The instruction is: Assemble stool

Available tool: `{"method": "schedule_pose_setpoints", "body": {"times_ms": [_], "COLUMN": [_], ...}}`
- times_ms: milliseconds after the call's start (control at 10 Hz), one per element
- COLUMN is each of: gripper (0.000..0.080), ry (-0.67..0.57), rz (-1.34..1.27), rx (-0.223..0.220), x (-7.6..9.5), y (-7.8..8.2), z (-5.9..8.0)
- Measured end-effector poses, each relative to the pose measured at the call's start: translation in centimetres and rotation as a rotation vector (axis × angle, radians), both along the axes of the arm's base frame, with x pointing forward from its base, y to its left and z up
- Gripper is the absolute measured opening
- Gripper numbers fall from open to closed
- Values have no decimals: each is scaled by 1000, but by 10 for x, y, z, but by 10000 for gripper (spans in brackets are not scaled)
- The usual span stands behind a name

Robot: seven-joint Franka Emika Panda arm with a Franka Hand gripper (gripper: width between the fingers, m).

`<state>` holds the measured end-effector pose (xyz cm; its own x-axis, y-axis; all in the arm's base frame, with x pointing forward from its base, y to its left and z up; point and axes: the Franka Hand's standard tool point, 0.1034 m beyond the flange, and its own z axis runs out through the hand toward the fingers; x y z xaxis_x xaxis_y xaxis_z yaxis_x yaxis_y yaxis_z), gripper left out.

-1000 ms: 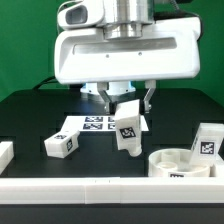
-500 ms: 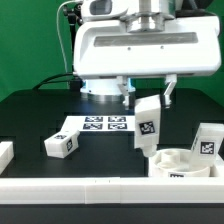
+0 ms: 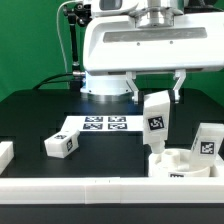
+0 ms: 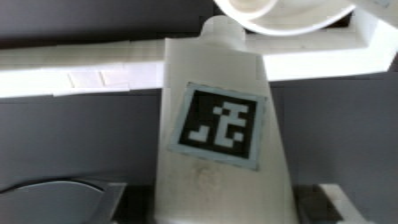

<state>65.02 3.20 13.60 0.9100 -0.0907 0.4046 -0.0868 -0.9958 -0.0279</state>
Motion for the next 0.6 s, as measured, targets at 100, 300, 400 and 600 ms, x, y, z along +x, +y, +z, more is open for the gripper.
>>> {"method": "schedule_pose_setpoints", "body": {"times_ms": [100, 300, 400, 600], "gripper": [327, 327, 327, 327], "ry": [-62, -202, -194, -182], "rz": [8, 66, 95, 135], "rx": [-11, -55, -70, -86], "x": [5, -1, -5, -11], "y": [2, 18, 21, 28], "z": [4, -1, -4, -9]}}
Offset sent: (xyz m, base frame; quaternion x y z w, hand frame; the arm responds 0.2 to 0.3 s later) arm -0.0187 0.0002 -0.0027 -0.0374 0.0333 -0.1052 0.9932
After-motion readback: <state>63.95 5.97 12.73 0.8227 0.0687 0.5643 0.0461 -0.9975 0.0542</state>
